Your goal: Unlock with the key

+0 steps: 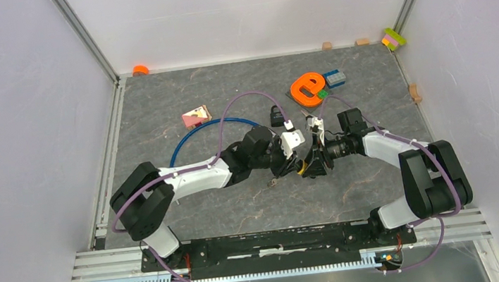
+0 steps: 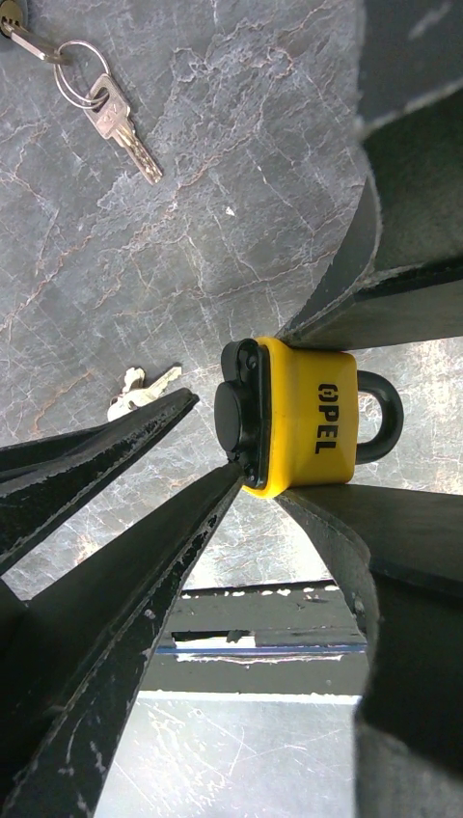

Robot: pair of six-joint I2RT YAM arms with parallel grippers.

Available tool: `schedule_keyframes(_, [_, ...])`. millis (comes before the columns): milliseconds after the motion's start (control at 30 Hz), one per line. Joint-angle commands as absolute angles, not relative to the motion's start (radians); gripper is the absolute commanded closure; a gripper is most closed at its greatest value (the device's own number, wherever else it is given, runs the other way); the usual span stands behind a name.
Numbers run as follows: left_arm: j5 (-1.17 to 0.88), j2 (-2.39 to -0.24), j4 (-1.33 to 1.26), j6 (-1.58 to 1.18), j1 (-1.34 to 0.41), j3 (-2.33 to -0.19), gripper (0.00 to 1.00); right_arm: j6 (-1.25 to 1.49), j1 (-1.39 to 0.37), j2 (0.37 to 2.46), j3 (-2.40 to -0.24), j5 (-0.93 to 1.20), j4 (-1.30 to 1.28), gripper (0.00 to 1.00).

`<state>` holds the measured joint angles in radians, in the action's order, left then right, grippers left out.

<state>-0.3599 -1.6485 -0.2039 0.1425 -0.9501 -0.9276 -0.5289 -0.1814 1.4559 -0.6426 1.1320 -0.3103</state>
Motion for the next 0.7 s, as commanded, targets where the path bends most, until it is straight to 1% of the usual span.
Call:
schedule_keyframes(0, [-0.404, -1.665, -0.213, 0.110, -0.954, -0.927, 0.63, -0.535, -0.177, 1.443, -0.675, 1.190, -0.285, 1.00])
schedule_keyframes(367, [-0.385, -1.696, -0.219, 0.075, -0.956, -0.951, 0.63, -0.528, -0.177, 1.442, -0.672, 1.206, -0.280, 1.00])
schedule_keyframes(667, [-0.285, -1.697, -0.257, 0.073, -0.995, -0.938, 0.67, -0.448, -0.179, 1.447, -0.660, 1.273, -0.207, 1.00])
